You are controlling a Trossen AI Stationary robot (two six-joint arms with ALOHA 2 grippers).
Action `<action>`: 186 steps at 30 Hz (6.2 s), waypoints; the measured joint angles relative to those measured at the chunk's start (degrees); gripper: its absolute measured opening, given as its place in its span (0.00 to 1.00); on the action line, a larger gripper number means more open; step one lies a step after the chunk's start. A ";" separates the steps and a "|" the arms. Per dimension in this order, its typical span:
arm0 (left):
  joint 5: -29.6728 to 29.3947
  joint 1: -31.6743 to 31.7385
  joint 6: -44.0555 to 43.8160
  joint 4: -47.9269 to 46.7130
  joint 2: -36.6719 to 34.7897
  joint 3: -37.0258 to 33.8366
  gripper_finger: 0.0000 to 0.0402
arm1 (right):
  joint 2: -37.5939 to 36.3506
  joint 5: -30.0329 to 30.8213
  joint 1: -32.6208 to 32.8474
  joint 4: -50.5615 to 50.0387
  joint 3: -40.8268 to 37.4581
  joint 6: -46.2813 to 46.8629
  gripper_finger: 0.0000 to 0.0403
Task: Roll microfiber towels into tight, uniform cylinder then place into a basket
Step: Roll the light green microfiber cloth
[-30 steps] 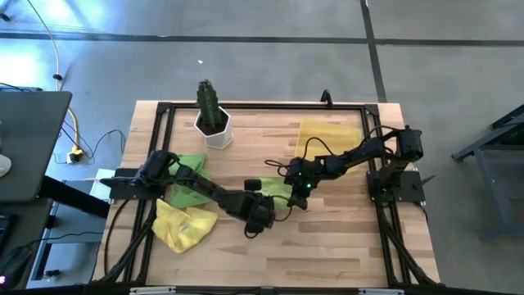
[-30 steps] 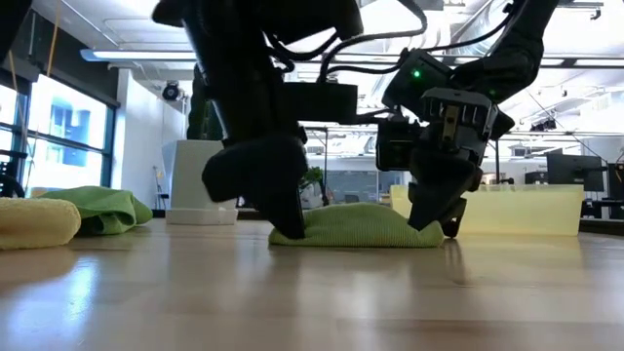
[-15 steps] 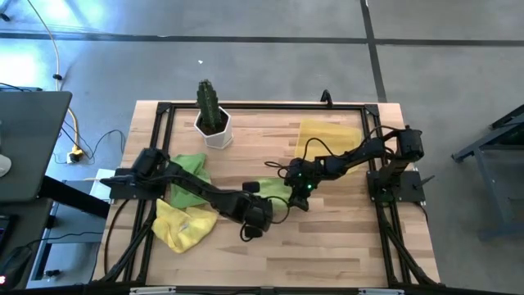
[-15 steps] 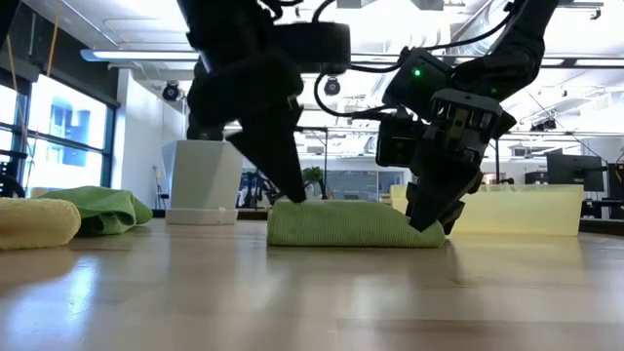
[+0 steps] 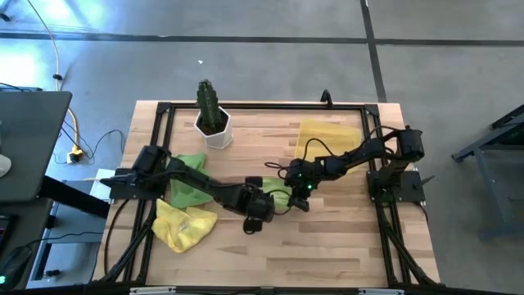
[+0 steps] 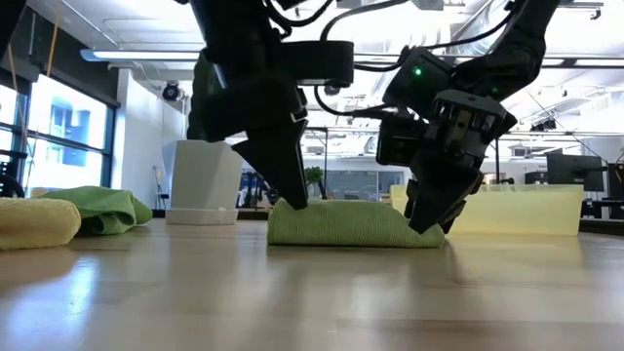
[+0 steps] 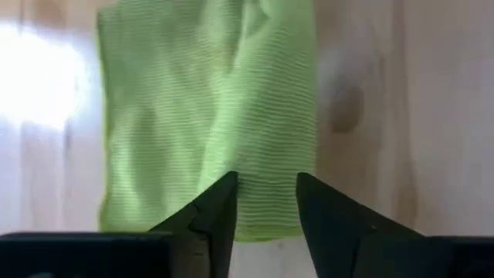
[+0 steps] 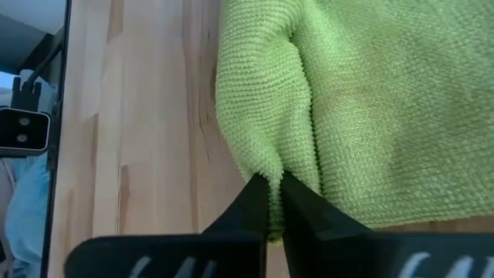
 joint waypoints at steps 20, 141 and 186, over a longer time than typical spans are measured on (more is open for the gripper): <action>9.28 0.35 -3.82 1.47 0.99 0.07 0.49 | 0.02 -0.34 0.17 -0.06 -0.02 -0.04 0.01; 30.47 5.66 -14.36 32.29 -3.08 -21.52 0.02 | -5.56 32.60 25.34 5.44 -1.22 -59.65 0.53; 6.40 -4.66 -0.72 6.52 -2.37 -3.53 0.15 | -2.73 5.92 7.51 1.85 -1.20 -12.65 0.01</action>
